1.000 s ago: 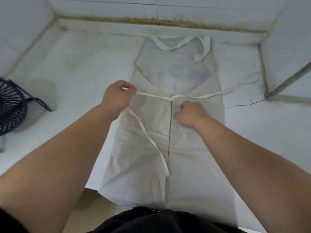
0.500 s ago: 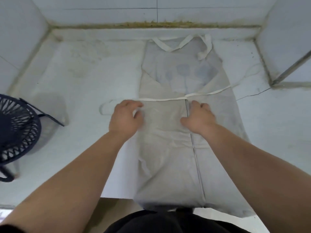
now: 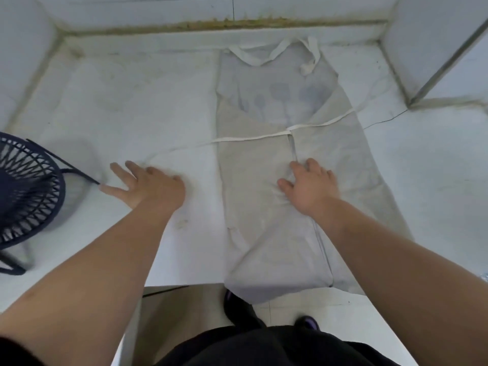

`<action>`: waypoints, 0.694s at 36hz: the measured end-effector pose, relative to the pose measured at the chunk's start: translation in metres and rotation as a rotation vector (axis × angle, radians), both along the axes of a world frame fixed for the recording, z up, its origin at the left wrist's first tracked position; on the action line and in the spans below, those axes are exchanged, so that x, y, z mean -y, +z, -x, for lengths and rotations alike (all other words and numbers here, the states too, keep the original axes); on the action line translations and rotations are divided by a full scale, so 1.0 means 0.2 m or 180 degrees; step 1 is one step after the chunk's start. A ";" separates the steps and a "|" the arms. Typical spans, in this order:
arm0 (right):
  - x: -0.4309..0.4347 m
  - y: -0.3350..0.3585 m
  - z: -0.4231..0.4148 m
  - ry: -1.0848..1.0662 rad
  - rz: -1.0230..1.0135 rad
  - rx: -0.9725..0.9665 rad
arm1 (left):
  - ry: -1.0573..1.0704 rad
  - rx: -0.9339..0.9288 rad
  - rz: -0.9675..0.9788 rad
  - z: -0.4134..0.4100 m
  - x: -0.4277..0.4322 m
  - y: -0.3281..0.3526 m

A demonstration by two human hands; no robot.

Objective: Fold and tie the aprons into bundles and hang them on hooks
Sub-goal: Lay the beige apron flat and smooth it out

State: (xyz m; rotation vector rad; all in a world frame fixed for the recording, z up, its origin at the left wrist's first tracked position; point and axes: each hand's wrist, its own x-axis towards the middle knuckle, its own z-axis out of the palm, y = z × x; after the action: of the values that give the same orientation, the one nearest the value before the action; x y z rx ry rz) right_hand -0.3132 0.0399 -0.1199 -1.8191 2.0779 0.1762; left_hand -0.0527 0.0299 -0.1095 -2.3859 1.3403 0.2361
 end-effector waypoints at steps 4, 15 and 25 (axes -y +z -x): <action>-0.04 0.04 -0.03 0.0071 0.0140 0.0119 | 0.0065 0.0138 0.0383 0.05 -0.07 0.06; -0.37 0.13 0.19 0.0250 0.0403 0.0600 | -0.0585 -0.1685 0.1039 0.34 -0.53 0.07; -0.79 0.03 0.56 0.0286 0.0803 0.0602 | 0.0406 -0.2189 0.2553 0.60 -1.09 -0.10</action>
State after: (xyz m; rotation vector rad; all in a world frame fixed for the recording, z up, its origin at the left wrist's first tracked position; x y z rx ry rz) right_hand -0.4252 0.1982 -0.1148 -1.9885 1.9596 -0.2370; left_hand -0.1733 0.2475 -0.1288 -3.2405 1.8277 0.7235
